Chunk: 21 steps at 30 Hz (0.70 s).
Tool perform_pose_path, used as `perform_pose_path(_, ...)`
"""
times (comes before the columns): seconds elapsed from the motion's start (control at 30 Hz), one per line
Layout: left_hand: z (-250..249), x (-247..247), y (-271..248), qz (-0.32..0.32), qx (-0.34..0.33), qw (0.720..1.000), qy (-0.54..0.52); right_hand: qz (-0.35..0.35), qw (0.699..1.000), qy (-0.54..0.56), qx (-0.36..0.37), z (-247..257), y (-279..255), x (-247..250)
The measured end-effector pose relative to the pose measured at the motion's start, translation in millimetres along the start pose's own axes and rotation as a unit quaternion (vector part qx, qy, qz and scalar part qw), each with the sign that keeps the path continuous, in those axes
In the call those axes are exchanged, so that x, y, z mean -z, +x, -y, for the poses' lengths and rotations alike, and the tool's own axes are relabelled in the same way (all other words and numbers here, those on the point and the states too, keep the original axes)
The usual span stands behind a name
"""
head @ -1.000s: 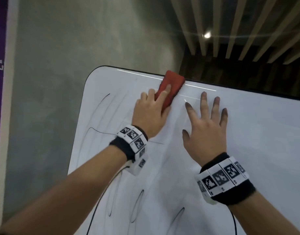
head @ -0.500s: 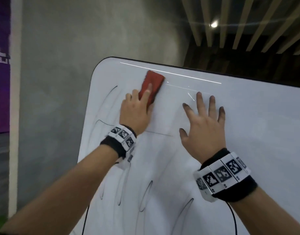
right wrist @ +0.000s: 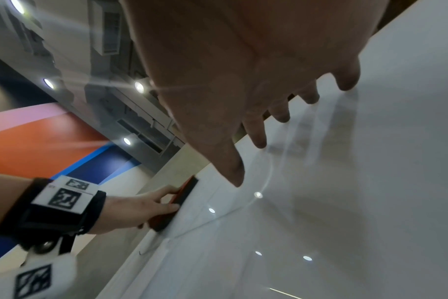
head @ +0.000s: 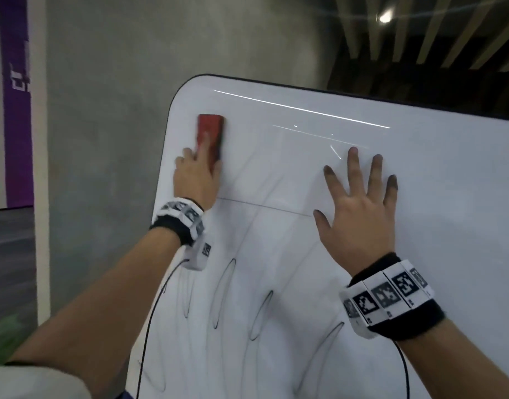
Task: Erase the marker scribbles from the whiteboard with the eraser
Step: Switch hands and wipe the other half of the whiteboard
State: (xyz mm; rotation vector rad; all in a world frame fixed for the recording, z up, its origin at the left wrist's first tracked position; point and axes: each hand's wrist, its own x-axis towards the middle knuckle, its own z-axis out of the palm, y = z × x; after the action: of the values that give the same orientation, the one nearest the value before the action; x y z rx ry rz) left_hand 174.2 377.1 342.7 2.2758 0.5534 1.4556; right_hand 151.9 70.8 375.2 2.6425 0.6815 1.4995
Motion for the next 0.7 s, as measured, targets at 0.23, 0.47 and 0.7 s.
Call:
perform_pose_path(0.23, -8.2, -4.1, -24.4, 0.0, 0.045, 0.998, -0.044, -0.004, 1.0, -0.018, 0.023, -6.2, -8.0, -5.5)
perform_pose_path(0.47, 84.0, -31.8, -31.3, 0.011, 0.23, 0.972, -0.044, 0.003, 0.999, -0.015, 0.046, -13.0, -16.4, -6.9)
perform_pose_path(0.7, 47.3, -39.3, -74.9, -0.02, 0.048, 0.996, -0.068, 0.012, 0.996, -0.06, 0.058, -11.9, -23.6, -11.5)
